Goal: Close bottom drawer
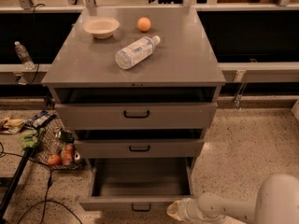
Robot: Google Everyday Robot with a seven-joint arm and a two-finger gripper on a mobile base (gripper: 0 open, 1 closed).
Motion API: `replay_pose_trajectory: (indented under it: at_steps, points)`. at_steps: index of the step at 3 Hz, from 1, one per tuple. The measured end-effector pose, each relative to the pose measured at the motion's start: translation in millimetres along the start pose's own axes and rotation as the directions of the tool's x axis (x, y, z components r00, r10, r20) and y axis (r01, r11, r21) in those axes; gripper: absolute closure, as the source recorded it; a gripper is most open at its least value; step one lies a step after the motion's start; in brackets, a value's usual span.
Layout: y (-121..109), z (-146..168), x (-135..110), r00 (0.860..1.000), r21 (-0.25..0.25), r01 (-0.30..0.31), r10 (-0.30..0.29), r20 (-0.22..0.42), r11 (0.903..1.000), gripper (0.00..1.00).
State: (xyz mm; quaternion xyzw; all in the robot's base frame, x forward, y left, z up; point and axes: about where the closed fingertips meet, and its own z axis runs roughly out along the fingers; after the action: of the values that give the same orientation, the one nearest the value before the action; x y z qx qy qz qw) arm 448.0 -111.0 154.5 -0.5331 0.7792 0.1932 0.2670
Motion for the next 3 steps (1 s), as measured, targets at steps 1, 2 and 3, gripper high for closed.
replay_pose_trajectory:
  at_steps: [1, 2, 3]
  points:
    - [-17, 20, 6, 0.999, 0.077, 0.046, -0.044, -0.025, 0.996, 1.0]
    - [-38, 22, -1, 0.995, 0.173, 0.101, -0.096, -0.039, 0.9797, 1.0]
    - [-69, 25, -5, 0.99, 0.236, 0.143, -0.139, -0.035, 0.9612, 1.0]
